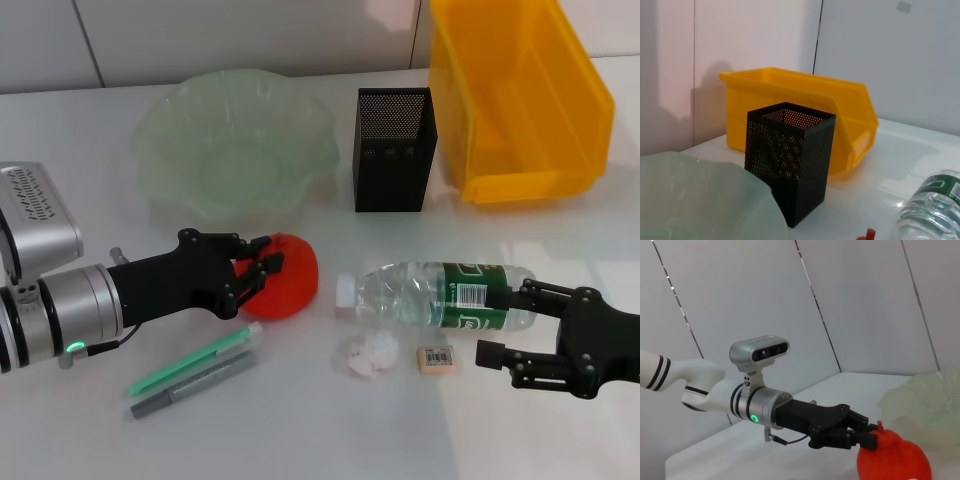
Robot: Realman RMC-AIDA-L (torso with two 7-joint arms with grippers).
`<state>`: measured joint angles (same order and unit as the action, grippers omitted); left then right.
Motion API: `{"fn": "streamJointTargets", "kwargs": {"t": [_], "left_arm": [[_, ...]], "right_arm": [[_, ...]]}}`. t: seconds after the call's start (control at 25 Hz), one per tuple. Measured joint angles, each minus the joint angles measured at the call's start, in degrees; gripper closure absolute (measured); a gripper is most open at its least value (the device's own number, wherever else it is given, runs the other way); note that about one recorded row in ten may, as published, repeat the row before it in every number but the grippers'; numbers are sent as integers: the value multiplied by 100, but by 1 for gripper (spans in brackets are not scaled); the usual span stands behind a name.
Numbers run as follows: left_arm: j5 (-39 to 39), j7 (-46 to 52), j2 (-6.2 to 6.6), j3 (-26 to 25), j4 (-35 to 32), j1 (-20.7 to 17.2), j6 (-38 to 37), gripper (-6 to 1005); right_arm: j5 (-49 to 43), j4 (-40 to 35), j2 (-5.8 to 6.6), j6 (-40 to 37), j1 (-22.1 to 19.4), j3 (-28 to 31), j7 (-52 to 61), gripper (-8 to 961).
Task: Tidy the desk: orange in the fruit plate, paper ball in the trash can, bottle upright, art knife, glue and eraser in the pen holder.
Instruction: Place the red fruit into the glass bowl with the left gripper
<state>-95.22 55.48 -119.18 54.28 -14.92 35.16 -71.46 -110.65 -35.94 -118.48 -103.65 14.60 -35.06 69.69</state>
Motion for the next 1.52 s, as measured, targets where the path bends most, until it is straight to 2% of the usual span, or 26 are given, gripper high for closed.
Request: {"fn": "streamJointTargets", "kwargs": {"t": [0.32,0.36,0.48,0.56,0.72,0.76,0.84,0.88,0.92,0.96,1.16,1.44,1.52], "left_arm": [[296,-59,4,-21,-102,-69,-585,798],[386,-26,7,-37,-253,-108,-934,809],[573,3,8,-41,-481,-169,-1214,843],[976,7,18,-42,-789,-222,-1384,860],[1490,11,42,-47,-1092,-166,-1003,894],[1584,26,33,-43,-1179,-77,-625,903],[1623,32,23,-32,-1203,-29,-428,920],[1694,41,14,-9,-1185,102,24,928],[1694,41,14,-9,-1185,102,24,930],[1706,45,7,2,-1115,218,427,933],[1692,16,3,54,-848,428,943,930],[1712,5,0,281,-803,447,1158,915],[1742,7,0,283,-782,447,1190,850]], "right_arm": [[-3,9,-8,30,0,0,0,162],[-3,9,-8,30,-5,0,0,162],[-3,8,-4,30,-8,0,0,162],[-3,8,-7,30,-8,0,0,162],[-3,8,-12,30,-1,0,0,162],[1,8,-18,30,9,0,0,162],[5,8,-22,29,12,0,0,162],[8,8,-28,29,19,0,0,161],[8,8,-28,29,19,0,0,161],[6,8,-32,29,30,0,0,161],[0,8,-36,29,59,0,0,161],[0,8,-25,29,132,-17,5,161],[0,8,-21,29,142,-33,12,161]]}}
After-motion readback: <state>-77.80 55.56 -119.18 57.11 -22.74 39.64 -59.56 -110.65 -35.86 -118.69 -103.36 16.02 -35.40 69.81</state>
